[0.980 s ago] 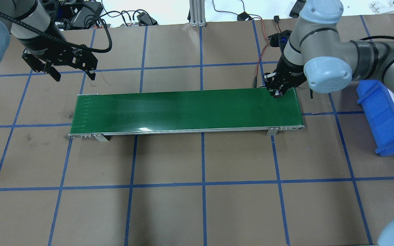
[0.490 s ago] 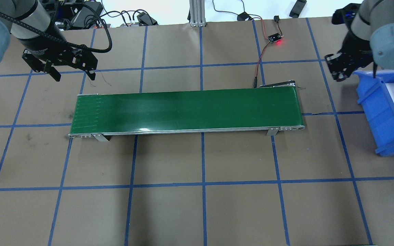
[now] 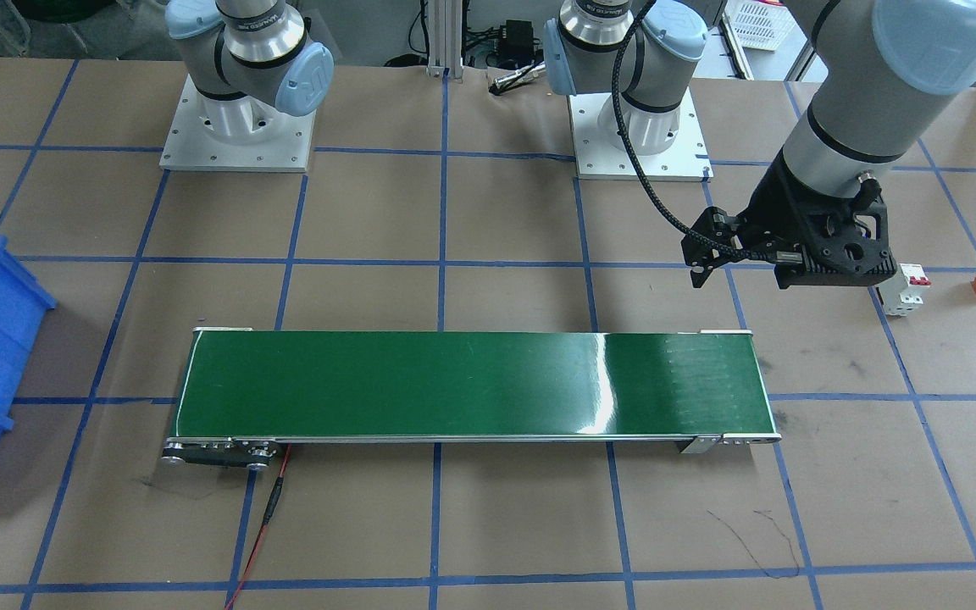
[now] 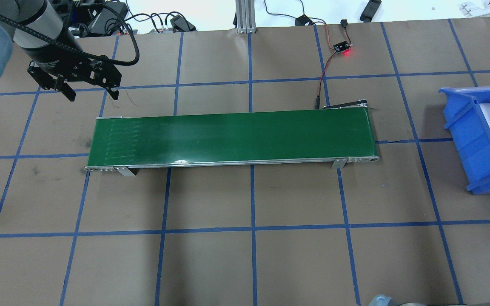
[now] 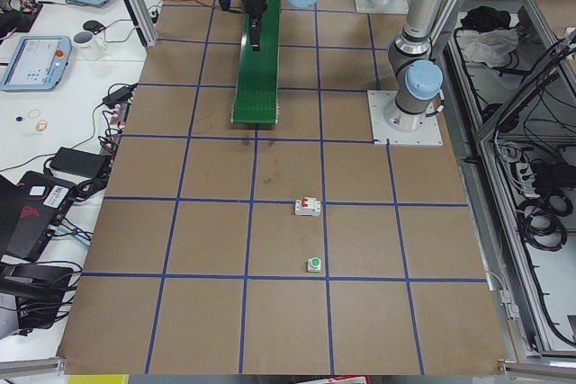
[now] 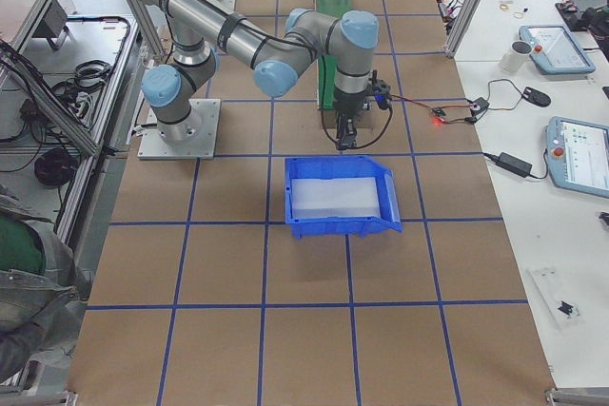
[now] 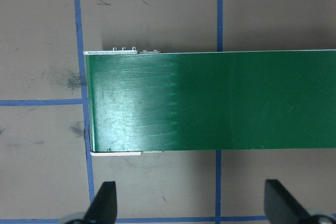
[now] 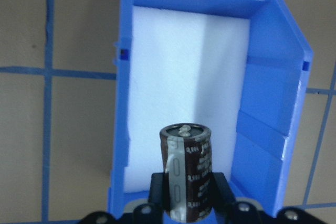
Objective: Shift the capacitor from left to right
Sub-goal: 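Lift the capacitor with the right gripper and carry it over the blue bin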
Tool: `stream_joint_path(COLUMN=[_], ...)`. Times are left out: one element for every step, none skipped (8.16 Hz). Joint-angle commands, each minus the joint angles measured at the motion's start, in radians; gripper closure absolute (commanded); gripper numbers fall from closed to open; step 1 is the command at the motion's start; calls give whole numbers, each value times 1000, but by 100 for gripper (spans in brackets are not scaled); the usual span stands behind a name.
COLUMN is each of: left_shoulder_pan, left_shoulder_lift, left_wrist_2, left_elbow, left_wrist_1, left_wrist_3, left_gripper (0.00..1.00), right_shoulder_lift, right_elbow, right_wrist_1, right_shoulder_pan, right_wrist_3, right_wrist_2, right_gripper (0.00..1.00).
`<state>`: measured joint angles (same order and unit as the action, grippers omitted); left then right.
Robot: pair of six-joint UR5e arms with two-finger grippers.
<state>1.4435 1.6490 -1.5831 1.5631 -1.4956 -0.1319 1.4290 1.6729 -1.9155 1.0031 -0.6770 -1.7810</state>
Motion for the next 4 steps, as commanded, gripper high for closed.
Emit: stream_joint_path(left_shoulder_pan=[0,0,0,0], left_shoulder_lift=[0,0,0,0], left_wrist_2=[0,0,0,0], left_elbow=[-1,-1,-1,-1], left_wrist_1=[0,0,0,0], left_wrist_3=[0,0,0,0], left_gripper=[0,0,0,0], right_shoulder_lift=[-24,-63,-103,-140], right_elbow=[13,13,13,14], right_wrist_1=[-1,-8,-10,-11], right_shoulder_pan=[-190,-202,-211,-215], right_wrist_3=[-171,-196,-193,-191], right_wrist_2=[24,56,60,95], right_gripper=[100,100,100,100])
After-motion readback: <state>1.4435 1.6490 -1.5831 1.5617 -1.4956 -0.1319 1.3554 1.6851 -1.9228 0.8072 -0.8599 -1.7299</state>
